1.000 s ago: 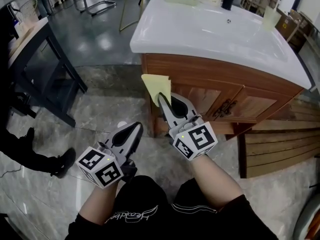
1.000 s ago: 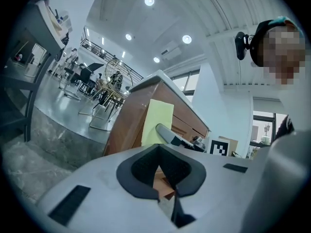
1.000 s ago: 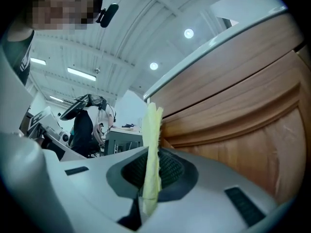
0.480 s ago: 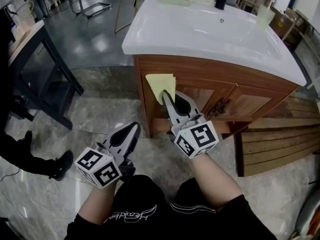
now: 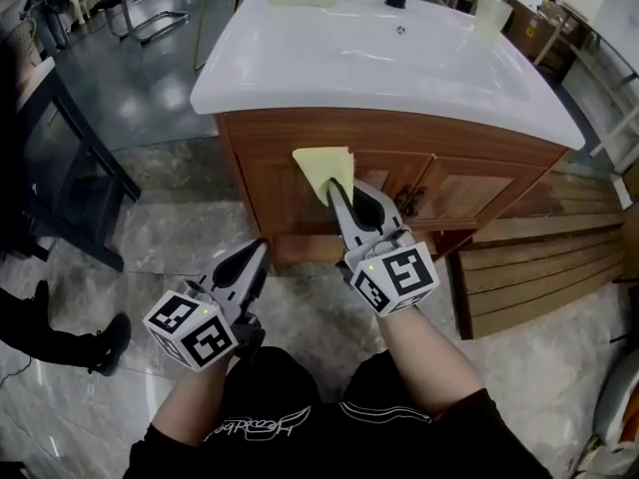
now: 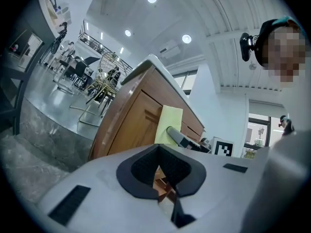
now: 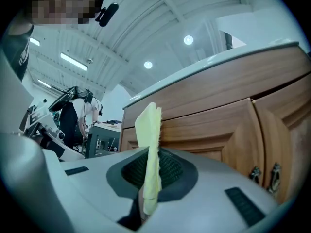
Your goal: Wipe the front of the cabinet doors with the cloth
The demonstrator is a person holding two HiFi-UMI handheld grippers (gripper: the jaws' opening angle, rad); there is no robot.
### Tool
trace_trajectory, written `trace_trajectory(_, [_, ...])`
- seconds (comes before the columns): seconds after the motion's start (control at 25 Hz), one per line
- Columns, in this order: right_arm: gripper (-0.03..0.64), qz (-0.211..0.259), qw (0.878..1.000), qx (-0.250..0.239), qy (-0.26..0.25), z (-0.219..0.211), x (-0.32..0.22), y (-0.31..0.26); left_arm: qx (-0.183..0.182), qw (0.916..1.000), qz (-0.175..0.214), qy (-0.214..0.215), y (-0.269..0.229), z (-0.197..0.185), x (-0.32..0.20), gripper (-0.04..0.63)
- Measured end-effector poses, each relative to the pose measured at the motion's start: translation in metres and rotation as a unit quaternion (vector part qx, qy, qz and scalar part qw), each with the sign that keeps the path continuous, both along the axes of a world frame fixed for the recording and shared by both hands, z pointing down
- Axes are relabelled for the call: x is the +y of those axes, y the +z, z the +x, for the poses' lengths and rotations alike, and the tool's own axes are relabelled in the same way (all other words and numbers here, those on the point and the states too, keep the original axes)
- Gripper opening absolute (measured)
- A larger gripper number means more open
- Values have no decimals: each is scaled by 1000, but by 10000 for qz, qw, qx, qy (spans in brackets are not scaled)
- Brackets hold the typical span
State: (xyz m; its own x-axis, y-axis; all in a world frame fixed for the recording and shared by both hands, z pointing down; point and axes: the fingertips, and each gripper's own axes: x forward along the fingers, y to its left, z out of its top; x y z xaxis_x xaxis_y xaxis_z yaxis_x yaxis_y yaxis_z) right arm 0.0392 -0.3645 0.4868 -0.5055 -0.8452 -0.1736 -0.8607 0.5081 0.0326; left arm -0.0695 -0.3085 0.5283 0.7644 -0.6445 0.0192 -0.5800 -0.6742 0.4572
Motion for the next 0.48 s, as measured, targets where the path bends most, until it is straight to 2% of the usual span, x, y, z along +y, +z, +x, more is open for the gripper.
trace_trajectory(0.48, [40,-169,9966,-99,805,76,12,-1,-15,9988,74,480,-9,45,4,5])
